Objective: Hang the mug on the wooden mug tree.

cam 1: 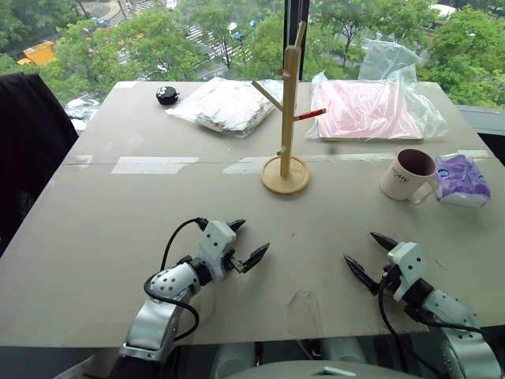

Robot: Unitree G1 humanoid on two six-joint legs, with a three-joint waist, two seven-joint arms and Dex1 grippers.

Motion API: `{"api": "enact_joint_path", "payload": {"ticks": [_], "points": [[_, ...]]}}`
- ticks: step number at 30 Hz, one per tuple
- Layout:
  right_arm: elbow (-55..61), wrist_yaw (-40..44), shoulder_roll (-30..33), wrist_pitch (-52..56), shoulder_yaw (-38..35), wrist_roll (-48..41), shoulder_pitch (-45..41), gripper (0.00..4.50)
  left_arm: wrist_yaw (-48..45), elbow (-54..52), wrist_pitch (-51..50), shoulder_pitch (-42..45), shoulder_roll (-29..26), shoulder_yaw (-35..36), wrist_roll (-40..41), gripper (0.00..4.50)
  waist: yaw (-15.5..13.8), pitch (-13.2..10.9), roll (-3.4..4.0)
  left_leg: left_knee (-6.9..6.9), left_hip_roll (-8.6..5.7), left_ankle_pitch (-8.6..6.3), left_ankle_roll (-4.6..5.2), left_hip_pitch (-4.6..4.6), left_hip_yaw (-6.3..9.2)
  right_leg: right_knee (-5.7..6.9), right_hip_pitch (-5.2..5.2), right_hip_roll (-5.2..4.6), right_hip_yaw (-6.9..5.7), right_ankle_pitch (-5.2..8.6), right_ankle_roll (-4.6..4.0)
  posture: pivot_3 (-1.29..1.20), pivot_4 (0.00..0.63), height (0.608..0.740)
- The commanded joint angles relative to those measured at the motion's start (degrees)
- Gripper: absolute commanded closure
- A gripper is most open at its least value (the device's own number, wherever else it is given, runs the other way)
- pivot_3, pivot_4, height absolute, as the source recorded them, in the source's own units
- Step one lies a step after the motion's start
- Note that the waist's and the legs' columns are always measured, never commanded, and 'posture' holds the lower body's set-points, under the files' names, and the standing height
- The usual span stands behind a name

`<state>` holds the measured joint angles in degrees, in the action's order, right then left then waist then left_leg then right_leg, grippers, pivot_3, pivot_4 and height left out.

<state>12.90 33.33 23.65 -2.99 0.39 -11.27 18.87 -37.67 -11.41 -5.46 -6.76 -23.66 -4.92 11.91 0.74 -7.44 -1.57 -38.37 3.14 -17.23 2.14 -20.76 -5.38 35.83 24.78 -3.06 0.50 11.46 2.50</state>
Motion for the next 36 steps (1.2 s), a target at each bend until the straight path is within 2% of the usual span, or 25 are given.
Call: {"api": "enact_joint_path", "payload": {"ticks": [1,15,20,23,26,30,34,36], "points": [[-1.6,-0.4,0.1,0.6,0.9,1.6,0.4,0.04,-0.3,0.2,-0.9,0.2,0.5,-0.9,0.2,0.00,0.0,0.0,0.01,0.00,0.00,0.00,0.00,0.00,0.00,0.00,0.00,0.00,0.00,0.00,0.00,0.00,0.150,0.740],[-0.7,-3.2,-1.8,0.8,-0.1,1.5,1.8,0.04,-1.3,-0.9,-2.3,0.7,0.4,-1.1,0.4,0.00,-0.1,-0.1,0.04,0.03,-0.01,-0.02,-0.04,-0.11,0.09,-0.10,0.03,-0.09,-0.11,0.00,0.00,0.00,0.150,0.740],[-0.3,-4.7,-3.1,1.5,-0.2,1.8,1.2,0.04,-1.7,-0.3,-2.3,1.3,0.4,-1.1,0.5,0.00,-0.1,-0.3,0.02,0.02,-0.02,-0.06,-0.12,-0.15,0.15,-0.11,0.04,-0.40,-0.28,0.00,0.00,0.00,0.150,0.740],[0.2,-5.3,-3.4,1.9,-1.2,1.0,1.7,0.04,-1.9,-0.2,-2.2,1.4,0.5,-1.1,0.5,0.00,-0.2,-0.4,0.06,0.02,-0.05,-0.07,-0.12,-0.21,0.17,-0.15,0.04,-0.75,-0.72,0.00,0.01,0.00,0.150,0.740],[-0.9,-9.8,-5.0,2.0,-4.8,1.5,0.9,0.04,-2.8,-0.8,-1.9,3.4,-0.1,-1.6,-0.1,0.00,-0.3,-0.5,0.09,0.02,-0.08,-0.06,-0.12,-0.30,0.28,-0.18,0.04,-0.91,-0.99,0.00,0.01,0.00,0.150,0.740],[-2.7,-18.3,-9.0,4.3,-11.1,-0.2,-2.4,0.04,-6.0,-1.5,-4.9,11.0,-1.6,0.9,4.1,0.00,-0.7,-0.7,-0.05,-0.16,-0.11,-0.03,-0.11,-0.87,0.45,-0.21,0.37,-0.82,-1.31,-0.01,0.00,0.00,0.150,0.740],[-3.1,-25.8,-13.4,7.3,-17.1,-3.4,-6.1,0.04,-20.1,-8.2,-13.9,17.3,-8.4,0.8,17.4,0.00,-0.6,-0.7,-0.09,-0.22,-0.18,0.11,0.09,-1.31,0.51,-0.17,0.62,-0.70,-1.33,-0.19,-0.29,0.00,0.150,0.740],[-2.9,-28.1,-14.6,7.9,-18.9,-3.8,-7.5,0.04,-23.2,-9.8,-17.8,20.5,-11.3,0.7,20.8,0.00,-0.4,-0.8,-0.02,-0.20,-0.18,0.14,0.05,-1.52,0.50,-0.18,0.81,-0.66,-1.31,-0.17,-0.28,0.00,0.150,0.740]]}}
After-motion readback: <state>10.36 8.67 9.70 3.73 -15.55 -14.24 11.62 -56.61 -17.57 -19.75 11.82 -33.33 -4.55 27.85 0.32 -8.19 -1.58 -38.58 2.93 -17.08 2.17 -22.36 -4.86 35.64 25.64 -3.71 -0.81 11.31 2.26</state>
